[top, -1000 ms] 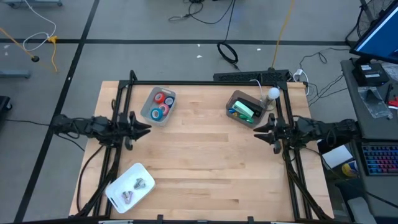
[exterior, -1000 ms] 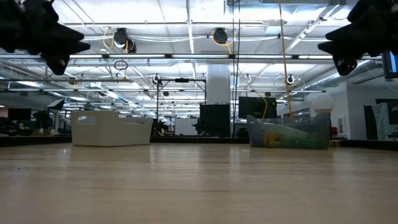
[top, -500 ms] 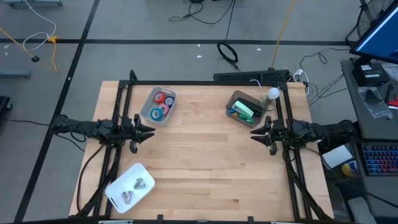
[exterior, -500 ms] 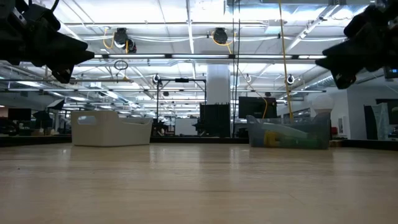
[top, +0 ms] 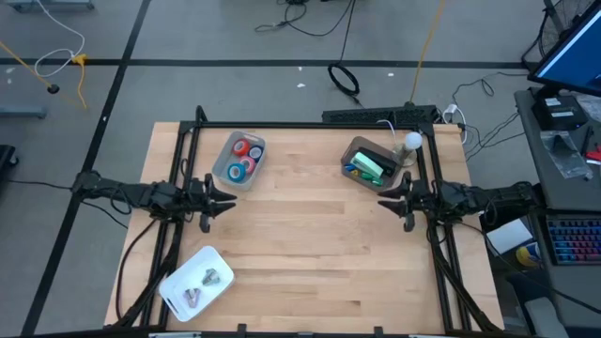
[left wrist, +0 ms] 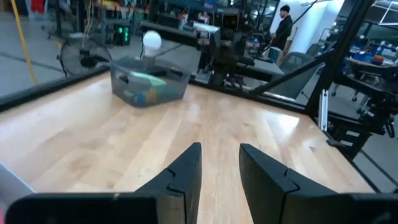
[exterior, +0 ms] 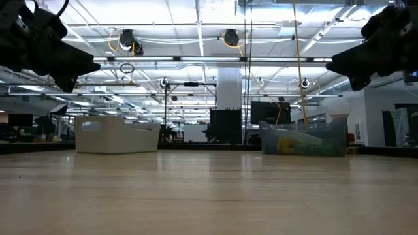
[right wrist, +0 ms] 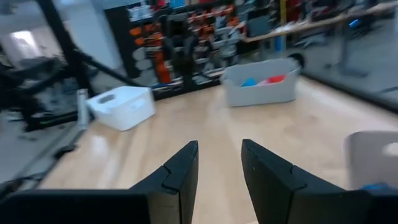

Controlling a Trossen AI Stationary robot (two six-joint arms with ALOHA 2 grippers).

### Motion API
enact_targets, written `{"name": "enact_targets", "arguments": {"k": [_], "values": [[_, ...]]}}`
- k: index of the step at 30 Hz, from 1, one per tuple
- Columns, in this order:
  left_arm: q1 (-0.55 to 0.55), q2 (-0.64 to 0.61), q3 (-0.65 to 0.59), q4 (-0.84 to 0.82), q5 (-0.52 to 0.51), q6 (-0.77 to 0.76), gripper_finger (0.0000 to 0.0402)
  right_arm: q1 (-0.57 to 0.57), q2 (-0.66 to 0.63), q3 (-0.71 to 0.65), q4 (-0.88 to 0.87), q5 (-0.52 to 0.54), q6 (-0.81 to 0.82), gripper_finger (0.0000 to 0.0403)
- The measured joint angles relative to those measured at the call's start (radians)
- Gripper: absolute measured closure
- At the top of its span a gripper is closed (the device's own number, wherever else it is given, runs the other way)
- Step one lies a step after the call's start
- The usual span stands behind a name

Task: Pick and place Stapler, Stapler remover, tape
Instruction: Return to Home Position

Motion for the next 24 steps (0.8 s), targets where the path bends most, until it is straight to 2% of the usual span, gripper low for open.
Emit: {"name": "enact_targets", "arguments": {"k": [2,9,15,24], "values": [[0.0,0.005,0.0,-0.001,0.0,-0.018,0.0293,-0.004,0.0,-0.001,0.007,0.033,-0.038,0.0289],[0.0,0.006,0.0,-0.001,0.0,-0.022,0.0293,-0.011,0.0,-0.001,-0.01,0.027,-0.087,0.0289],[0.0,0.006,-0.002,0.008,0.0,-0.022,0.0293,-0.011,0.0,-0.002,-0.001,-0.048,-0.078,0.0289],[0.0,0.006,-0.002,0.011,0.0,-0.023,0.0293,-0.011,0.0,-0.005,0.062,-0.05,-0.078,0.0289]]}}
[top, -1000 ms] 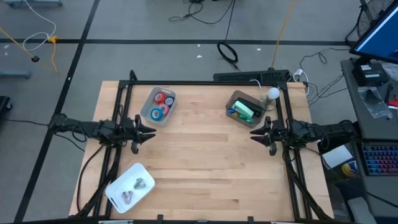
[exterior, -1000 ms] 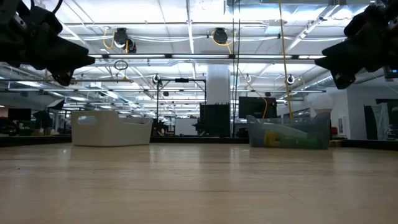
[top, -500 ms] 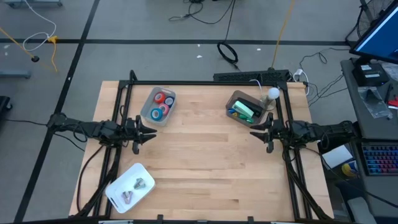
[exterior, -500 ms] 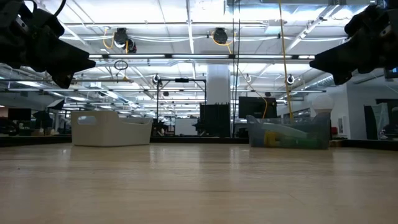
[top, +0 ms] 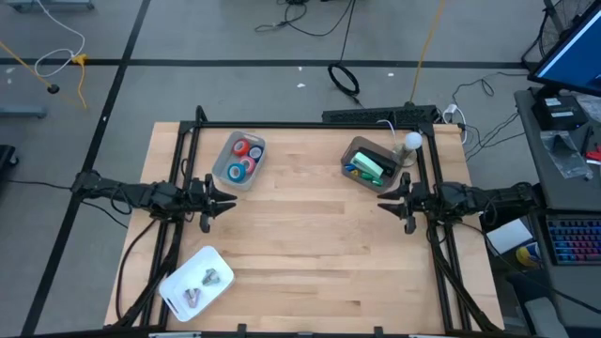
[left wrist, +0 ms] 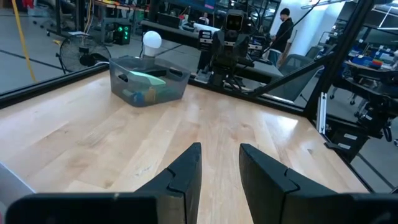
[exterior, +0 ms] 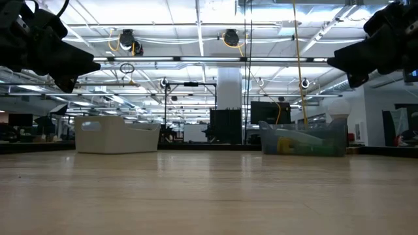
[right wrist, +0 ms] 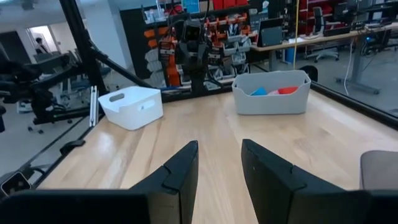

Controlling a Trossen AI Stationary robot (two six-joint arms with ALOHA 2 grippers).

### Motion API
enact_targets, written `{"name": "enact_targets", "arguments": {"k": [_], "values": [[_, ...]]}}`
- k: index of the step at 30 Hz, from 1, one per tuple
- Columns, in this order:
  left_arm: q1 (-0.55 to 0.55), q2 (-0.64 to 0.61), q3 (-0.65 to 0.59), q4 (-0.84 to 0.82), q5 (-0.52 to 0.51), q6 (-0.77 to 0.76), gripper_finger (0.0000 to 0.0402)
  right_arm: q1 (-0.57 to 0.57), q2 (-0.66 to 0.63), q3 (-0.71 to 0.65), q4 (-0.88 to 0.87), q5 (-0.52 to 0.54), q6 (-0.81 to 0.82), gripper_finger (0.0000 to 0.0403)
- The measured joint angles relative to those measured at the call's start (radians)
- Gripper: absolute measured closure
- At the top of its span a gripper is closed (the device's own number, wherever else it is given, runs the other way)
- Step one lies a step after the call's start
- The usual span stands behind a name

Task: Pick and place Stapler, Stapler remover, tape
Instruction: Return to Home Position

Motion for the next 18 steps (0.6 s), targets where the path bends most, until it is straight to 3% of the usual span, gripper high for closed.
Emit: {"name": "enact_targets", "arguments": {"k": [18], "values": [[0.0,0.0,0.0,0.001,0.0,0.0,0.0293,0.0,0.0,-0.003,0.044,0.001,0.0,0.0289]]}}
